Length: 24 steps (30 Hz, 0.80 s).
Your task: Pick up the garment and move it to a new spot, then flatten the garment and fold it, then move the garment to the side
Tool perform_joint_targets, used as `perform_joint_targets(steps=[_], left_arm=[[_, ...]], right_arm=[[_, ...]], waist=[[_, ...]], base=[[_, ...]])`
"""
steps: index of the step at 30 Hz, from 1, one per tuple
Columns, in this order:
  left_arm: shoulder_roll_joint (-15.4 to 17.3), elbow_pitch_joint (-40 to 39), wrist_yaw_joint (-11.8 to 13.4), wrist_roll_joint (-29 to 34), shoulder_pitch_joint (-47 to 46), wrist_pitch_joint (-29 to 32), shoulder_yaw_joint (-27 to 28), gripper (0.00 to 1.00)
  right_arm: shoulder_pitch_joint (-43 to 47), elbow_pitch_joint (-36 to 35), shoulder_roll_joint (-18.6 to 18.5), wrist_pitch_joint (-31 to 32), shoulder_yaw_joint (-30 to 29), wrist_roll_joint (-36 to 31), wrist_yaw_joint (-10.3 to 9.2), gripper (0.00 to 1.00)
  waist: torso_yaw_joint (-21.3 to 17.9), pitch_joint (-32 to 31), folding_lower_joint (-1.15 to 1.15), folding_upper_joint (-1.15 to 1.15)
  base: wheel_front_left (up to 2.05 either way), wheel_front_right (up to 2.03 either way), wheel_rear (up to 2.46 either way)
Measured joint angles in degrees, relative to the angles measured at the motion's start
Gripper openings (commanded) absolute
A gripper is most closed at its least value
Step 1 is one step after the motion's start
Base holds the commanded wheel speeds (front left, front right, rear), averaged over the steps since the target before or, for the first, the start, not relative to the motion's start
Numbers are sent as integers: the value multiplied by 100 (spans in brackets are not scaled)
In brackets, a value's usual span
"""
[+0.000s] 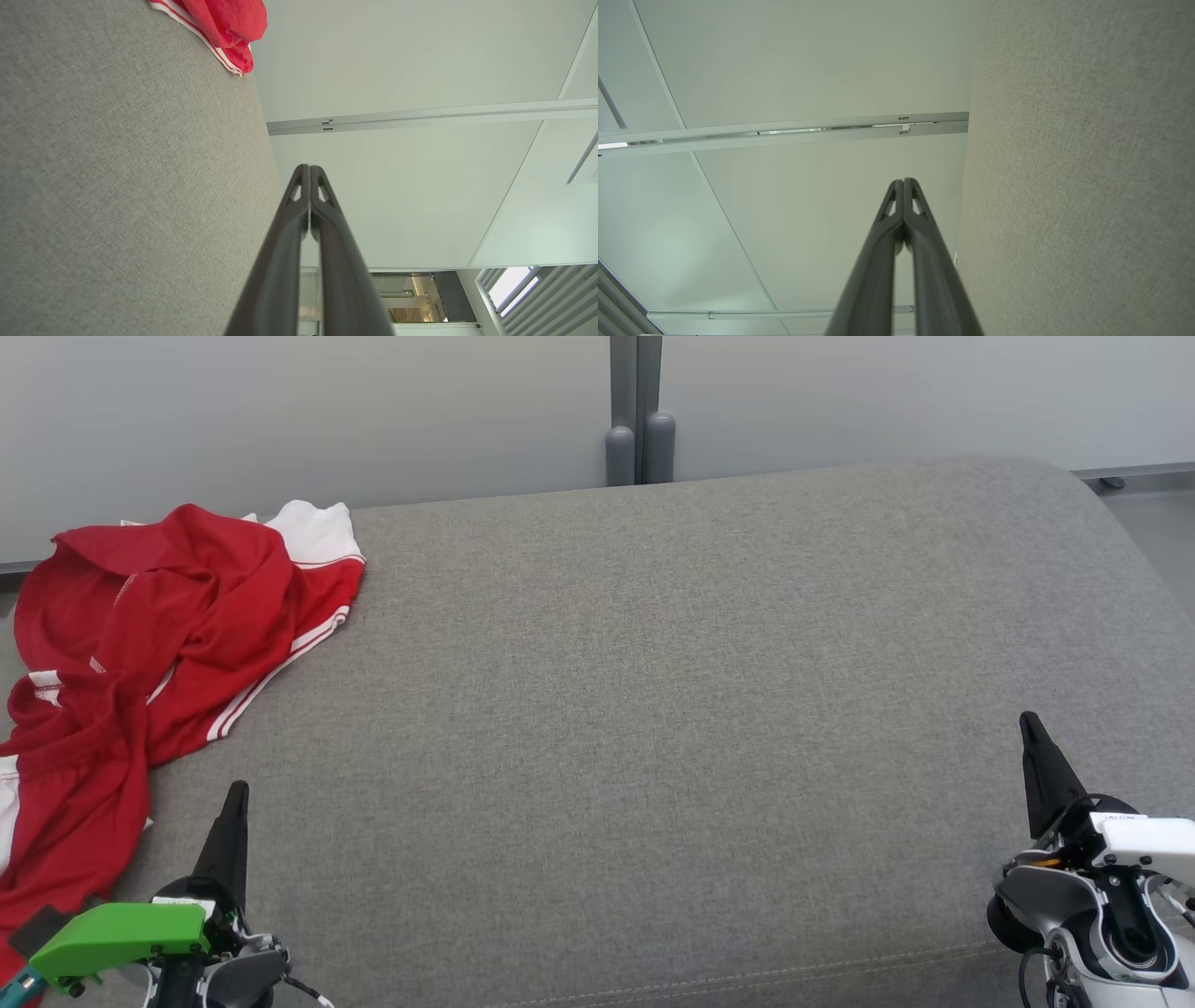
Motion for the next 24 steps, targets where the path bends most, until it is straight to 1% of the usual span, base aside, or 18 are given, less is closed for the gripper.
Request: perform_joint_targets(steps=[18, 19, 22, 23, 24], left_arm=[[-3, 0, 0, 0, 0, 0, 1, 0], [-3, 0, 0, 0, 0, 0, 1, 100], [-66, 175, 2, 0, 101, -1, -25, 100], [-100, 245, 2, 0, 160, -1, -37, 0], [-133, 300, 4, 0, 224, -1, -49, 100]], right_arm=[[0, 0, 0, 0, -1, -1, 0, 0], [0, 0, 1, 0, -1, -1, 0, 100], [130, 163, 66, 0, 9, 0, -5, 100], [200, 234, 99, 0, 14, 0, -7, 0], [276, 289, 130, 0, 19, 0, -7, 100]], waist=[[0, 0, 0, 0], [0, 0, 0, 0], [0, 0, 0, 0], [0, 0, 0, 0], [0, 0, 0, 0]], base=[[0, 0, 0], [0, 0, 0], [0, 0, 0], [0, 0, 0], [0, 0, 0]])
